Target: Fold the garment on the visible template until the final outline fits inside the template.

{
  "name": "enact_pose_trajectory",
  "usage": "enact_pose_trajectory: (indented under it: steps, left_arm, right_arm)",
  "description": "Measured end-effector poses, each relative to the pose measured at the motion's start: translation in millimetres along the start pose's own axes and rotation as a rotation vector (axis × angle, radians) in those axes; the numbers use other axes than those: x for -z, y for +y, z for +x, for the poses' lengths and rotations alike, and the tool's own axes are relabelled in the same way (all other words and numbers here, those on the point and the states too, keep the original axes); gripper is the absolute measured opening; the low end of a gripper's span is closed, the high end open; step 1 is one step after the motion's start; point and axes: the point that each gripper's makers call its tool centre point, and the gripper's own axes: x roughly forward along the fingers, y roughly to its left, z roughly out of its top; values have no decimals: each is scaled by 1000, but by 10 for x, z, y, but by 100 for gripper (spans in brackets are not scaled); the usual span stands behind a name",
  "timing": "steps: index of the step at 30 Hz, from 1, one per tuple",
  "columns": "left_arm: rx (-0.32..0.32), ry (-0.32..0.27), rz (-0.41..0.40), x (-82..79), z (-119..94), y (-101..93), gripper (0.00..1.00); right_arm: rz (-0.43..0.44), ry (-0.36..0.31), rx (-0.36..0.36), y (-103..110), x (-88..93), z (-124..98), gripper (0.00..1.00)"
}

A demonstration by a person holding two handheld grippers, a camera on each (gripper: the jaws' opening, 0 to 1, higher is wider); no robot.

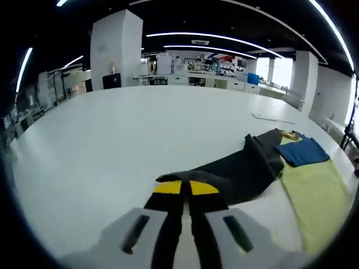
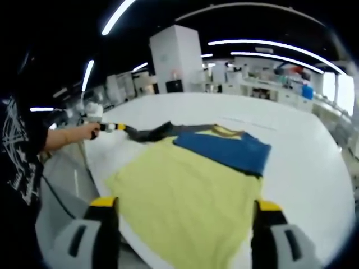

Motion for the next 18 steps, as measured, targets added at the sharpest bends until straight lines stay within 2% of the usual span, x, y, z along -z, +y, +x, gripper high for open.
enact_pose_trajectory:
  steps: [18]
  left_arm:
    - [-76,77,64,186,62,341,0]
  right_arm:
    - [2,16,4,-12,44,-25,99]
